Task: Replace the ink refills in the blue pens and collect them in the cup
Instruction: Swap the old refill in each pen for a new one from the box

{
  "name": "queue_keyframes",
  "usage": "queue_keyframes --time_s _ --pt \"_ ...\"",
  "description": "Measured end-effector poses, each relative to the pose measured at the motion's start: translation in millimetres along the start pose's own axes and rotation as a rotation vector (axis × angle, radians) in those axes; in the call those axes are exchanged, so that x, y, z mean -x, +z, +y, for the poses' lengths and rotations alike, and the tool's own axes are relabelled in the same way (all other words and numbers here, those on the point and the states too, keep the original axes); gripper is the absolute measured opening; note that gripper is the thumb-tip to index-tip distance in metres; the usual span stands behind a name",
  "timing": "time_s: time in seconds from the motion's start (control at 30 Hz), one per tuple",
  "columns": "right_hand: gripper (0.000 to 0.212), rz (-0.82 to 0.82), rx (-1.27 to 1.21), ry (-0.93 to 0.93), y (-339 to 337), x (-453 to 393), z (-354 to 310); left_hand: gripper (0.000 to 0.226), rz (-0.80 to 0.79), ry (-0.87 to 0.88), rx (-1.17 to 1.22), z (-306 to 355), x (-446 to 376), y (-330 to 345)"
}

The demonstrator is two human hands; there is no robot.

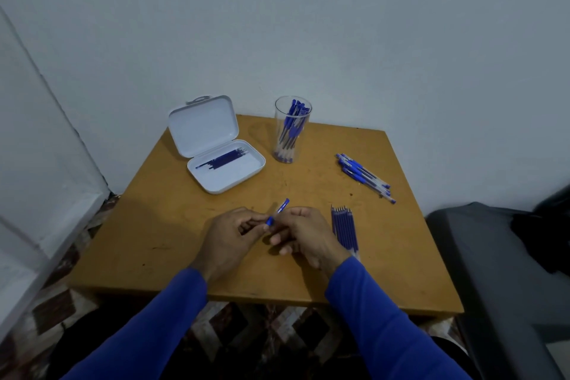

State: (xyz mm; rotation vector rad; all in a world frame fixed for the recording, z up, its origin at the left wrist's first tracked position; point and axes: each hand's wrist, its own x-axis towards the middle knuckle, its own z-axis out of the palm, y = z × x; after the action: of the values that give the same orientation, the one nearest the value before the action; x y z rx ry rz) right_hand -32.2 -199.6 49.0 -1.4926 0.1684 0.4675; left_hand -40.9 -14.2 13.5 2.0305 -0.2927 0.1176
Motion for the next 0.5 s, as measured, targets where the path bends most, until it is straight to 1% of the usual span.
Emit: queue_keyframes --time_s 0.07,0.13,0.27,0.37,0.5 --pt "0.032 0.065 0.013 -0.047 -0.1 -1.7 3.0 0.021 -0.003 -0.009 -0.010 0.9 0.4 -0.3" --pt "0.036 0.106 -0.003 -0.075 1.1 -1.3 6.3 0.025 -0.020 -0.010 0.004 0.2 0.3 -0.5" --pt "0.032 0.103 -0.108 -0.090 2.2 1.9 7.1 0.031 -0.070 -0.008 0.040 -2.0 -2.1 -3.0" --pt "0.027 0.077 -0.119 -0.101 0.3 3.0 6.5 0.034 -0.095 -0.010 0.062 -5.4 -5.8 -5.7" --pt "0.023 0.046 -0.141 -0.105 -0.1 5.9 5.0 0.024 -0.114 -0.063 0.100 -6.6 -6.5 -6.6"
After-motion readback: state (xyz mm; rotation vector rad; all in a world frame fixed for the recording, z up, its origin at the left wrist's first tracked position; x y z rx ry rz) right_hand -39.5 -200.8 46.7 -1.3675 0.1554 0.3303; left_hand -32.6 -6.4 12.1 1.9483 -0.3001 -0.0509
